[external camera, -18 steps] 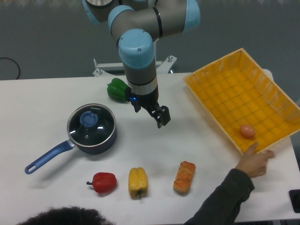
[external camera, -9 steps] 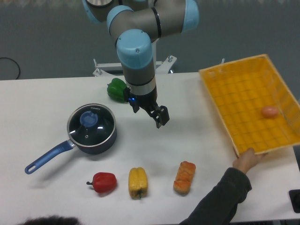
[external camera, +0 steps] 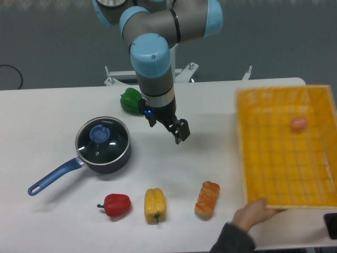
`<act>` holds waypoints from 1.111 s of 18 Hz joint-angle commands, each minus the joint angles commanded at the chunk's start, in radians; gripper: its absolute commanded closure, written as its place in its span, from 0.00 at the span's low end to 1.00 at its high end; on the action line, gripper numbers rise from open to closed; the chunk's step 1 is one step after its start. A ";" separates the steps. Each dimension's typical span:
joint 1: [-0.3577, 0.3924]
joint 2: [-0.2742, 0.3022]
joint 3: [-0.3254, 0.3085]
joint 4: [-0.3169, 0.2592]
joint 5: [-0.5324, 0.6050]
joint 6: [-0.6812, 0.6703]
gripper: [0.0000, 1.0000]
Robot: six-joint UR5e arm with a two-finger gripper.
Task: Open the lid
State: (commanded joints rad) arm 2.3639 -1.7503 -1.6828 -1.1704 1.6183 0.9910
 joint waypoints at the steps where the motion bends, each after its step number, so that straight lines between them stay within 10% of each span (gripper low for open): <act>1: 0.000 0.000 0.000 0.000 0.000 0.000 0.00; 20: -0.002 0.002 -0.002 -0.015 0.000 0.000 0.00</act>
State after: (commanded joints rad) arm 2.3623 -1.7487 -1.6843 -1.1858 1.6183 0.9910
